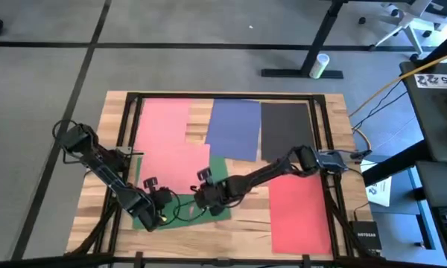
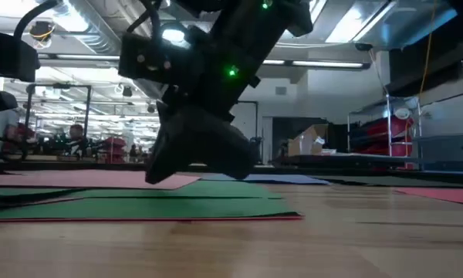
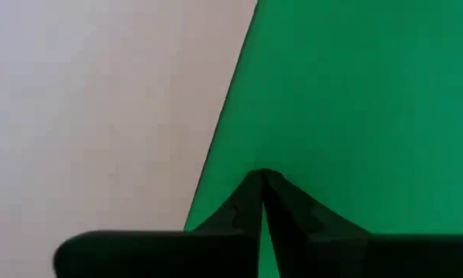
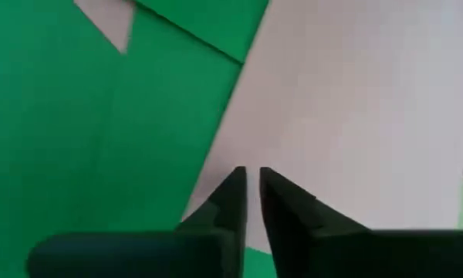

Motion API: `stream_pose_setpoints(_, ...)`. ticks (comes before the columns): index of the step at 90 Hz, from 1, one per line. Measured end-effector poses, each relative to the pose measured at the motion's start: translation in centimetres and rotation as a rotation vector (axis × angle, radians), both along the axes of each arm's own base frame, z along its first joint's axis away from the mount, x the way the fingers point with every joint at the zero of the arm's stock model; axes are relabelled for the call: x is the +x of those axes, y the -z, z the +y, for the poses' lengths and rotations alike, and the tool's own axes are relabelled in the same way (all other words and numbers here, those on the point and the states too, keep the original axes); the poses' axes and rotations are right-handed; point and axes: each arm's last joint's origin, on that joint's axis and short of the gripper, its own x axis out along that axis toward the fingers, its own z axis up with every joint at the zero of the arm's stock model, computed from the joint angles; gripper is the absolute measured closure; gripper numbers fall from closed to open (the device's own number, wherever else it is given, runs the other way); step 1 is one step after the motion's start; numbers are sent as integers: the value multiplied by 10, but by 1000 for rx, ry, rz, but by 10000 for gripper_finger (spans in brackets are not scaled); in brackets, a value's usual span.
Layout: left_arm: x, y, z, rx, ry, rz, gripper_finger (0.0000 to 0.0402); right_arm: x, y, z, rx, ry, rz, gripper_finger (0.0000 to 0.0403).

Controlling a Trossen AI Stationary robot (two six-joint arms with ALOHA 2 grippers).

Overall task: Organize paper
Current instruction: Stack the pink paper on top of the other pink paper on the table

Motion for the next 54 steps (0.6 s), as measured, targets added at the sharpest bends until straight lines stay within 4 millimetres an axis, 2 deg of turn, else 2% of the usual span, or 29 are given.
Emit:
stream_pose_setpoints(14,0,0,0,6,12,2,401,0,-7,5,10,1,19,321)
stream_pose_setpoints(26,5,-9,-5,17,19,13,402,-1,-9,7,52,19,24,300)
stream_pose_setpoints(37,13,-20,-14,-17,41,-3,401,-3,-7,8,151,38,61,298)
stream_pose_setpoints(54,17,-27,-17,-18,35,-31,401,-5,-5,13,202,24,79,310)
